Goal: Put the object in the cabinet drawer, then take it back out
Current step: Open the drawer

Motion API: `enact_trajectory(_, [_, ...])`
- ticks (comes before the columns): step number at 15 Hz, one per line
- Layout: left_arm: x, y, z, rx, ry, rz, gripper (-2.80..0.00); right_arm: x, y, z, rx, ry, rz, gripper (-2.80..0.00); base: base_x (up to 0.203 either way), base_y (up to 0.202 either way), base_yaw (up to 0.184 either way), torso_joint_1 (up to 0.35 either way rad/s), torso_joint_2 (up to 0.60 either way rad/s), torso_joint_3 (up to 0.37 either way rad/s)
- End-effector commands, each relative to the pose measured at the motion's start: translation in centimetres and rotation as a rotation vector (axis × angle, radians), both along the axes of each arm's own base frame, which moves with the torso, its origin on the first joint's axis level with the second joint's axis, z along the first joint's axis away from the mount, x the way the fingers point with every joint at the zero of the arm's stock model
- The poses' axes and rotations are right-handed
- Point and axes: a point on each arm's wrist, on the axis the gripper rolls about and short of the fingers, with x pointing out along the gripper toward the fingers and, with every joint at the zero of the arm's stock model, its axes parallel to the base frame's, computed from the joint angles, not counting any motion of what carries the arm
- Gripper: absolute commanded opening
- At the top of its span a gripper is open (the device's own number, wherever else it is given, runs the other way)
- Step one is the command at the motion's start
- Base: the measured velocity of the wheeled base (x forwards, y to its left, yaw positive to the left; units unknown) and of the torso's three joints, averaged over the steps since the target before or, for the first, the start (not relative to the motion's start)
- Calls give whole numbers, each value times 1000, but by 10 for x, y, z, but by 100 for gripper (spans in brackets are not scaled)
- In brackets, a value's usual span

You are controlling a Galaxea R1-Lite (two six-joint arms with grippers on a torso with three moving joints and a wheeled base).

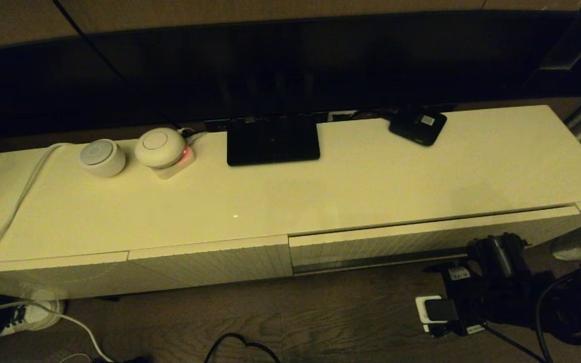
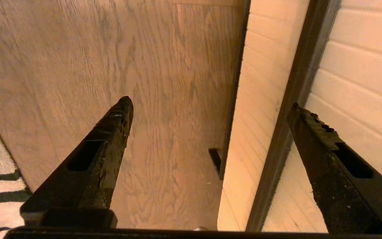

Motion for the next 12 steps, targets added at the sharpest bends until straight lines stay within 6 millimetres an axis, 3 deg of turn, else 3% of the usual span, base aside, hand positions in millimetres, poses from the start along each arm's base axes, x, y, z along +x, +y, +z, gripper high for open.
enact_trajectory(1, [0,0,-1,0,3,0,-280,7,-2,-6,-6,7,-6,0,0,0,0,0,0,0])
enact_trajectory(12, [0,0,-1,0,3,-1,-280,33,-4,-6,3,-28,-31,0,0,0,0,0,0,0])
